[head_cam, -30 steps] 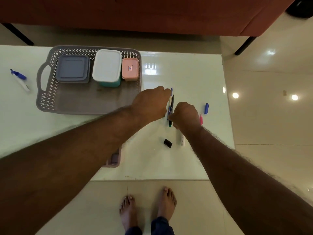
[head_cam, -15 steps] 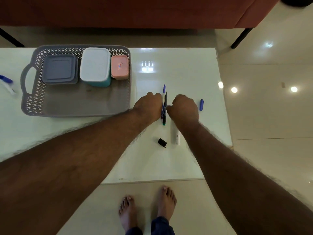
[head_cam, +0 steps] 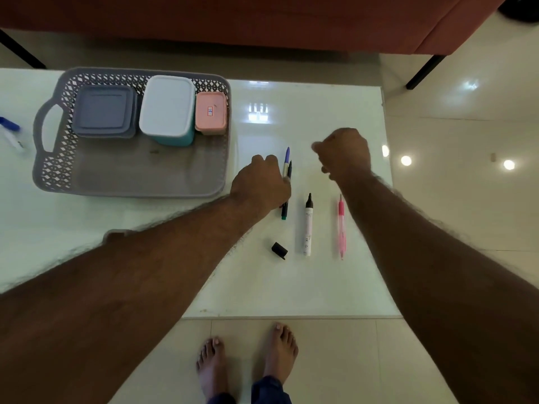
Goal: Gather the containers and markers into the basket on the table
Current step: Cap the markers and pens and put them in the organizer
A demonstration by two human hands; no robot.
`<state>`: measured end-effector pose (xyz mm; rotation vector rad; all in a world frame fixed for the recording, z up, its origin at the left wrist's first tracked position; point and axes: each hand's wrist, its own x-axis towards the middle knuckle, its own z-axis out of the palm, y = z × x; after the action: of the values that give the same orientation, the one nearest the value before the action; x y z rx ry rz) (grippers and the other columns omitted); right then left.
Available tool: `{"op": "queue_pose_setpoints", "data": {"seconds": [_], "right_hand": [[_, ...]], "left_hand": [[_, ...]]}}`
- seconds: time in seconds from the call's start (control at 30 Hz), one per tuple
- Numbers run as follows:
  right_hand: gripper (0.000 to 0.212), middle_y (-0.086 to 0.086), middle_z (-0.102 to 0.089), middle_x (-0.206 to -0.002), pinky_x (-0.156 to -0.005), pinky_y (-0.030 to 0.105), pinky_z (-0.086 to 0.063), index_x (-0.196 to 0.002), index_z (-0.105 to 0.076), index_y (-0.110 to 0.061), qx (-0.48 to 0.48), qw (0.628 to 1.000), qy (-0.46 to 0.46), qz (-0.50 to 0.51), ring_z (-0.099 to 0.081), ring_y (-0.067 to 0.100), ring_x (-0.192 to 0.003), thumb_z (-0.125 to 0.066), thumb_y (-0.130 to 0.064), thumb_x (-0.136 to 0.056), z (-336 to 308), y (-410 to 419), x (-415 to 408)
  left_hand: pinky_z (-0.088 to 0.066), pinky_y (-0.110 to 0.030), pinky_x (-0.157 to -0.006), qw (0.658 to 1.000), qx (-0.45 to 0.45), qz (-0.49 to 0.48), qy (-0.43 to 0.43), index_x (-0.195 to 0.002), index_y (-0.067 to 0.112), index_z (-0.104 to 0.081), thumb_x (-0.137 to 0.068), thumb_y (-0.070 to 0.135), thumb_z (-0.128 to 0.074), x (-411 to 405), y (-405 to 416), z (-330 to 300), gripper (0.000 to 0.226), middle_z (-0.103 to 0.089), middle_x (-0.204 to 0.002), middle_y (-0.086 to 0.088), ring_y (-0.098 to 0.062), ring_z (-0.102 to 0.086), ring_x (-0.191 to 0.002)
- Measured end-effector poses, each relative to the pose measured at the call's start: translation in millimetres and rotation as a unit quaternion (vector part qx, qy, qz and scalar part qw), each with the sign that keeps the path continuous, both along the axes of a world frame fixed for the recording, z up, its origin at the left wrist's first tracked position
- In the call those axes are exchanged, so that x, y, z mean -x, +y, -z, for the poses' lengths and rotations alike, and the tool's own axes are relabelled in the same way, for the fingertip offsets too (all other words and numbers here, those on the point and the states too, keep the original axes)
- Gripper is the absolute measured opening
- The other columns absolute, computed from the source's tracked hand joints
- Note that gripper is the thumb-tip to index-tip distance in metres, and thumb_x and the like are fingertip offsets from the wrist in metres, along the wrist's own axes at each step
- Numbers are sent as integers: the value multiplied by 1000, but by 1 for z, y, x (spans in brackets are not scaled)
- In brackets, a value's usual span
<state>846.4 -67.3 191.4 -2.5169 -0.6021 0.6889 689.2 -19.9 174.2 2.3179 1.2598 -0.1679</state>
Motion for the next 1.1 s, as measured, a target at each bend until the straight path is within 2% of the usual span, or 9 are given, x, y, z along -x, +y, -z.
{"op": "queue_pose_setpoints", "data": {"seconds": [0.1,0.2,0.3,0.47,0.53,0.63,0.73,0.87,1.1], "right_hand": [[22,7,-72,-71,-72,39,-62,-78,-67,-9,42,999,-24,7,-71,28,-69,-61,-29,-72,-3,-29,-18],[21,8,-72,-71,-73,41,-62,-78,-67,-6,71,997,-7,32,-71,27,-67,-67,-27,-73,1,-55,-34],[20,8,-72,-70,-71,41,-63,-77,-65,-7,90,994,21,54,-72,26,-65,-72,-24,-69,8,-71,-44],[31,8,-72,-82,-73,41,-62,-84,-65,-9,96,993,28,56,-72,27,-74,-76,-34,-70,26,-84,-48],[36,9,-72,-81,-73,41,-62,-86,-66,-8,98,993,40,54,-72,26,-73,-78,-37,-70,29,-83,-48],[37,9,-71,-77,-70,42,-62,-84,-66,-7,91,994,48,48,-71,27,-72,-80,-36,-66,32,-79,-46],[32,8,-71,-76,-68,42,-63,-83,-65,-7,95,993,53,39,-71,27,-69,-78,-30,-64,34,-77,-44],[22,7,-71,-75,-65,38,-63,-81,-65,-9,113,992,55,22,-70,27,-65,-70,-20,-62,34,-76,-44],[26,8,-72,-71,-66,39,-63,-82,-67,-3,106,993,57,20,-70,27,-61,-57,-13,-61,28,-73,-43]], "left_hand": [[-47,-35,-72,999,-40,-17,-20,-109,10,-59,-94,44,-52,-11,10,-1,37,-57,-110,-10,-31,-60,-97],[-40,-33,-67,999,-31,-30,-9,-95,12,-56,-94,45,-51,-27,21,4,33,-62,-105,-10,-30,-61,-95],[-41,-32,-68,998,-2,-63,9,-104,10,-61,-94,47,-50,-43,29,6,40,-66,-108,-10,-31,-62,-98],[-40,-31,-69,993,47,-98,36,-108,10,-59,-89,46,-58,-56,40,7,41,-61,-101,-8,-28,-55,-86],[-38,-29,-65,993,54,-97,40,-96,13,-54,-86,44,-61,-62,42,12,34,-56,-90,-4,-25,-52,-80],[-31,-24,-51,992,56,-104,42,-75,10,-48,-82,35,-64,-68,44,18,31,-53,-73,-1,-18,-49,-62],[-28,-23,-48,990,54,-120,42,-69,13,-44,-82,24,-64,-72,44,21,26,-52,-71,-2,-16,-45,-57],[-29,-23,-48,989,56,-128,38,-68,13,-43,-83,20,-64,-74,45,25,27,-49,-69,-1,-16,-45,-57],[-30,-24,-48,992,47,-118,8,-65,12,-41,-86,22,-57,-73,46,22,29,-46,-64,-1,-17,-44,-56]]}}
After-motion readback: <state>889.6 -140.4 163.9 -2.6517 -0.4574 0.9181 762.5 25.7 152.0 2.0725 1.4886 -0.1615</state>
